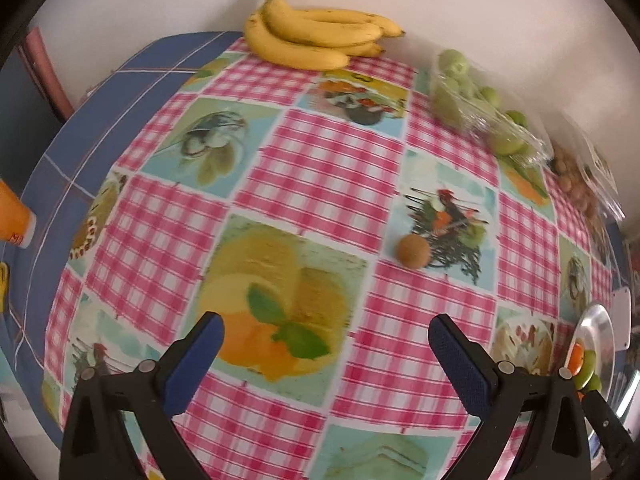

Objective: Organize fruits
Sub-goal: 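Move the left tool toward the brown kiwi while the right tool closes on the black plum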

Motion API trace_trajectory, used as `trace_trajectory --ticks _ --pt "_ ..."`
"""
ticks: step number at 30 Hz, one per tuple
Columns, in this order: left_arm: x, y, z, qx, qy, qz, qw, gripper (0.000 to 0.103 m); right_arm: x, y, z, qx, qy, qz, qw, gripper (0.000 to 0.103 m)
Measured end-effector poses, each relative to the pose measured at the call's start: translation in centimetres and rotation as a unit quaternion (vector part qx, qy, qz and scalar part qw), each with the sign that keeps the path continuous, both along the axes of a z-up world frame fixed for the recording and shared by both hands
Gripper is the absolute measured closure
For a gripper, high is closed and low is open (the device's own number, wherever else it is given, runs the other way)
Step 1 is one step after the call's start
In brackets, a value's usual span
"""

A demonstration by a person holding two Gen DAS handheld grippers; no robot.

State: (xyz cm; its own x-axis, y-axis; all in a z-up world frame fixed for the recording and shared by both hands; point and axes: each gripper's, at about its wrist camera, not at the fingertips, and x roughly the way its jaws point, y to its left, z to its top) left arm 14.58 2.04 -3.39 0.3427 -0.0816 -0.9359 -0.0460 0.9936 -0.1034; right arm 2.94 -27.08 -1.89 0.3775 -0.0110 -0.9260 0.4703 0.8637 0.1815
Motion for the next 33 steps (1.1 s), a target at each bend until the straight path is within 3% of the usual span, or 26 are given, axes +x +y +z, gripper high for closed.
trace_trajectory --ticks 7,15,33 --pt "0.3 1.9 0.0 -0.004 0.001 0.02 0.9998 0.0 1.6 3.3 -0.2 0.009 -0.006 0.041 0.999 0.0" --pt "0.5 1.6 -0.5 -0.005 0.01 0.009 0.9999 0.0 2.9 5.7 -0.8 0.003 -0.01 0.074 0.997 0.0" --pt "1.3 -0.9 -1.9 0.014 0.035 -0.027 0.9989 0.0 4.4 6.7 -3.9 0.016 0.004 0.102 0.995 0.0"
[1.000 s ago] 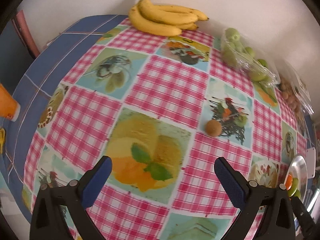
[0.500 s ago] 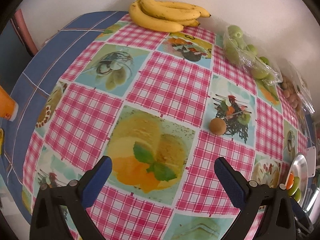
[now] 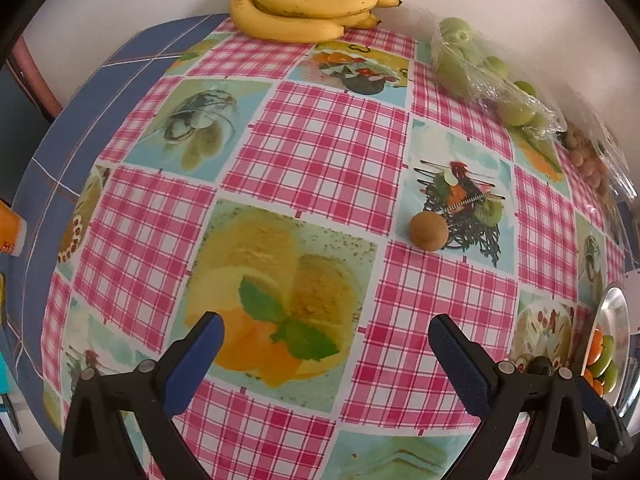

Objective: Organize fruits
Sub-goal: 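Move the left tool toward the brown kiwi while the right tool closes on the black plum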

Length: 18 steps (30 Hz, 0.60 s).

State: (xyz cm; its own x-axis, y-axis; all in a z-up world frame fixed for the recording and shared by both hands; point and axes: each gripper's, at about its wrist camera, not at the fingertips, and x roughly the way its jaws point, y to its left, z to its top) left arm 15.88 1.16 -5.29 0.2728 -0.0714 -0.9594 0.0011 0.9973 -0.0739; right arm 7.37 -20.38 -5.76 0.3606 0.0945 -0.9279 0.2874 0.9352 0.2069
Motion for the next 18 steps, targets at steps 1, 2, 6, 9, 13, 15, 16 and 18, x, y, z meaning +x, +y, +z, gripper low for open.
trace_trajectory --ticks 1,2,6,9,13,15,16,18 --pt "0.0 0.0 0.0 0.0 0.001 0.0 1.0 0.0 0.0 0.0 -0.2 0.002 0.003 0.0 1.0 0.0" --pt "0.0 0.0 -0.1 0.0 0.001 0.0 1.0 0.0 0.1 0.0 -0.4 0.004 0.006 0.002 1.0 0.0" --pt "0.0 -0.1 -0.1 -0.004 0.0 -0.001 1.0 0.0 0.2 -0.2 -1.0 -0.001 0.011 -0.004 1.0 0.0" --pt "0.0 -0.2 -0.2 -0.003 0.001 -0.002 1.0 0.0 0.3 -0.4 -1.6 0.012 0.016 -0.013 1.0 0.0" --pt "0.2 -0.2 -0.1 -0.008 -0.002 -0.004 1.0 0.0 0.2 -0.5 -1.8 0.003 0.021 -0.018 1.0 0.001" --pt "0.2 -0.2 -0.1 -0.009 -0.004 -0.005 0.9999 0.0 0.2 -0.6 -1.8 0.001 0.019 -0.018 1.0 0.003" --pt "0.3 -0.3 0.0 -0.009 -0.004 -0.005 0.9999 0.0 0.2 -0.6 -1.8 0.001 0.018 -0.018 1.0 0.009" --pt "0.2 -0.3 -0.1 -0.01 -0.004 -0.006 0.9999 0.0 0.3 -0.6 -1.9 0.0 0.015 -0.018 1.0 0.017"
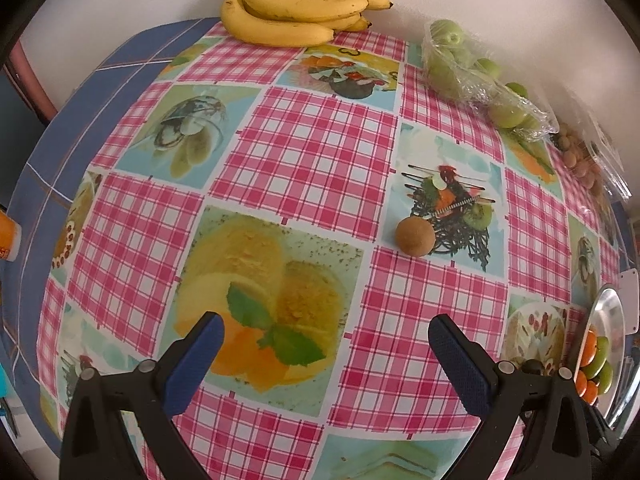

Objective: Organize fruits
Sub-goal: 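Move the left tool toward the brown kiwi while the right tool closes on the black plum, then close the left tool on the kiwi while the right tool lifts the black plum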

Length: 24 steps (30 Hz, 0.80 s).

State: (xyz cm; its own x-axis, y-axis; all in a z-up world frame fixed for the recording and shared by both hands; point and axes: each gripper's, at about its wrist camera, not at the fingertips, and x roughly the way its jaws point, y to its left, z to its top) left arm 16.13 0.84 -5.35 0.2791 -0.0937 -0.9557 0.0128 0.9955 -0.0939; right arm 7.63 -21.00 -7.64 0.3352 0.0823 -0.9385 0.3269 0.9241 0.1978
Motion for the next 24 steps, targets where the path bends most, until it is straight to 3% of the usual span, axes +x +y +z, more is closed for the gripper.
trace_trajectory --ticks 3,5,7,13,17,24 --pt "0.1 0.0 -0.1 -0.001 0.001 0.001 1.0 0.0 -0.1 -0.1 -0.1 -0.009 0.003 -0.002 1.0 0.031" --pt "0.1 0.1 0.0 -0.002 0.0 0.002 1.0 0.0 -0.1 -0.3 -0.2 -0.013 0.004 -0.01 1.0 0.046" --pt "0.1 0.2 0.0 -0.003 -0.001 0.003 1.0 0.0 -0.2 -0.5 -0.2 -0.011 0.005 -0.015 1.0 0.052" --pt "0.2 0.0 0.0 -0.001 -0.001 0.0 1.0 0.0 -0.3 -0.7 -0.4 -0.005 0.003 -0.023 1.0 0.059" --pt "0.2 -0.1 0.1 -0.001 -0.003 -0.001 1.0 0.0 -0.5 -0.9 -0.3 -0.005 0.0 -0.028 1.0 0.074" --pt "0.5 -0.1 -0.3 -0.006 -0.005 0.003 1.0 0.0 -0.7 -0.8 0.8 0.004 -0.029 -0.025 0.999 0.075"
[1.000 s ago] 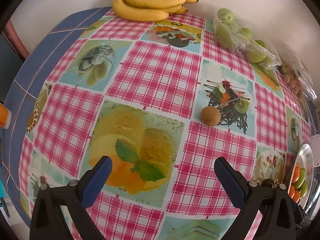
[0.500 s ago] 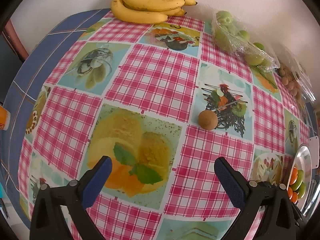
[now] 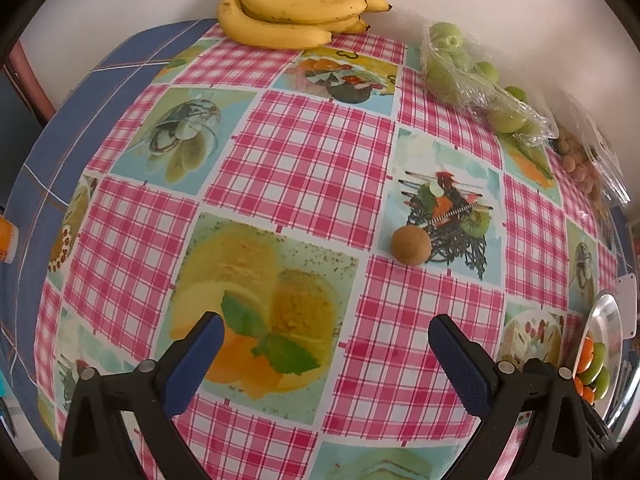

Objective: Organize fruits
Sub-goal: 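Close the left tool on the kiwi while the right tool lifts the black plum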

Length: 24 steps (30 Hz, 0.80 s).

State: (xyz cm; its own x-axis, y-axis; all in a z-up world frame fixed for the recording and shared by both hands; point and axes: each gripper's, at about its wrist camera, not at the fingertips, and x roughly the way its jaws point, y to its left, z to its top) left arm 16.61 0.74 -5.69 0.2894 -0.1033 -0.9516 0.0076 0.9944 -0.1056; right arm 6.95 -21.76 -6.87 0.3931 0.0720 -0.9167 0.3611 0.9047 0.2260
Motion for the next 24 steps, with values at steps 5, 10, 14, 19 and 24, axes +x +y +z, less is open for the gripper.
trace_trajectory --ticks 5,10,14,19,24 --pt "0.5 -0.6 0.4 -0.011 -0.024 -0.009 0.9996 0.0 0.4 -0.1 0.7 -0.002 -0.028 -0.002 1.0 0.075" --pt "1.2 -1.5 0.8 -0.012 -0.045 -0.022 0.9987 0.001 1.0 -0.3 1.5 -0.009 -0.064 -0.008 0.998 0.075" --pt "1.6 -1.8 0.9 -0.037 -0.053 -0.025 0.9976 0.012 1.3 -0.2 1.8 -0.013 -0.071 -0.009 0.997 0.075" --pt "2.2 -2.8 0.5 -0.05 -0.06 -0.036 0.9963 0.022 1.3 -0.4 1.7 -0.01 -0.074 -0.011 0.997 0.075" --pt "3.0 -3.3 -0.3 -0.058 -0.061 -0.038 0.9957 0.031 1.4 -0.4 1.6 -0.01 -0.076 -0.012 0.997 0.075"
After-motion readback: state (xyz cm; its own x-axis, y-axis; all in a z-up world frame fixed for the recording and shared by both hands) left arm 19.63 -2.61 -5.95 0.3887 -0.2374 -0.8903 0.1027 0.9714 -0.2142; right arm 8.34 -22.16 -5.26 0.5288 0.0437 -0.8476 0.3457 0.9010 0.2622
